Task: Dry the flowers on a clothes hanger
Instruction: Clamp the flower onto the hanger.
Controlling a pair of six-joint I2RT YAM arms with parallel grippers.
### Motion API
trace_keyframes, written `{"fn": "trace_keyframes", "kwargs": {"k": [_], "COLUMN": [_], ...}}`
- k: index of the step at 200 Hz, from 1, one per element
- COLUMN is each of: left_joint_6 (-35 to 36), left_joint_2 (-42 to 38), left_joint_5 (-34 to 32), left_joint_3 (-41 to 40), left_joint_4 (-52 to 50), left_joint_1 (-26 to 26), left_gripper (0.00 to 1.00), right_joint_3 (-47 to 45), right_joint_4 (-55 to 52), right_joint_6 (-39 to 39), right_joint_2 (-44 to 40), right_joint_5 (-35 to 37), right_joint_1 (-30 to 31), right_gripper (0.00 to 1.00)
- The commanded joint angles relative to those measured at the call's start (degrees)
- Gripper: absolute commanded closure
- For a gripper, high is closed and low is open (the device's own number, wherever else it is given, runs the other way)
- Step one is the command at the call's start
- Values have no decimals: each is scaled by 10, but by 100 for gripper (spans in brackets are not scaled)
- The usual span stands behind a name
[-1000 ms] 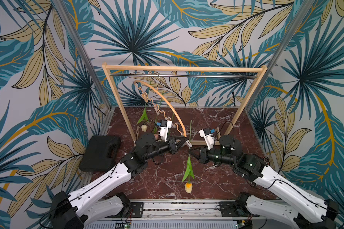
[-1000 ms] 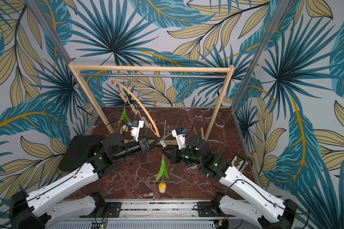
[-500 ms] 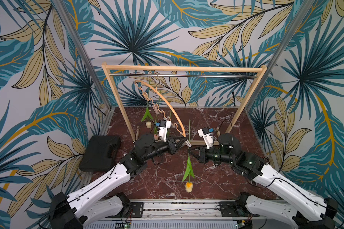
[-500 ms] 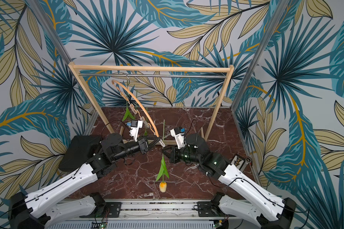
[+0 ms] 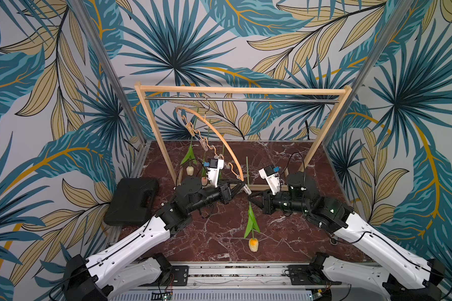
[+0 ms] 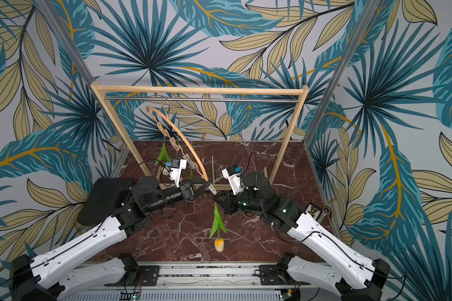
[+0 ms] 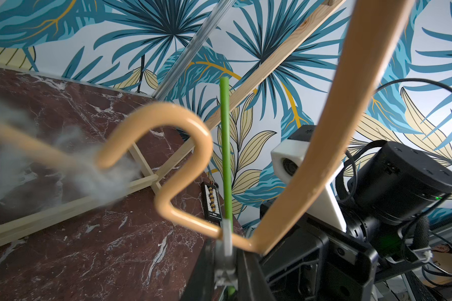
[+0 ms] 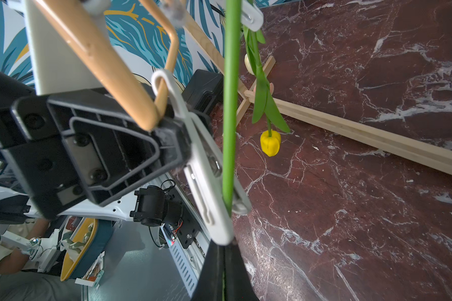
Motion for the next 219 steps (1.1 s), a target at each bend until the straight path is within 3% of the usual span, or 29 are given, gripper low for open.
{"fn": "trace_keyframes", "kwargs": {"k": [1, 22, 72, 145, 191, 219], "left_joint_6": [1, -4, -15, -18, -7, 18], "left_joint_2": [-12, -15, -17, -47, -67, -95], "left_joint_5": [-9, -10, -12, -37, -53, -71], "left_joint_3": [-22, -29, -37, -55, -53, -48], "left_joint_4": [-10, 0, 8, 5, -22, -76], "left_joint_1": [-1, -1, -1, -1, -1, -1], "left_gripper": [85, 71, 72, 41, 37, 34], "right_joint_3": [13, 14, 10, -5, -10, -12], "right_joint_4": [-7, -5, 12, 29, 29, 18], "right_joint_6": [-13, -12, 1, 17, 22, 20], "right_joint_2": [-3, -3, 0, -7, -11, -15], "right_joint_5": [-15, -16, -27, -17, -10, 10], "right_joint_1": [2, 2, 3, 3, 3, 3], "right_gripper": [100, 100, 100, 100, 100, 92]}}
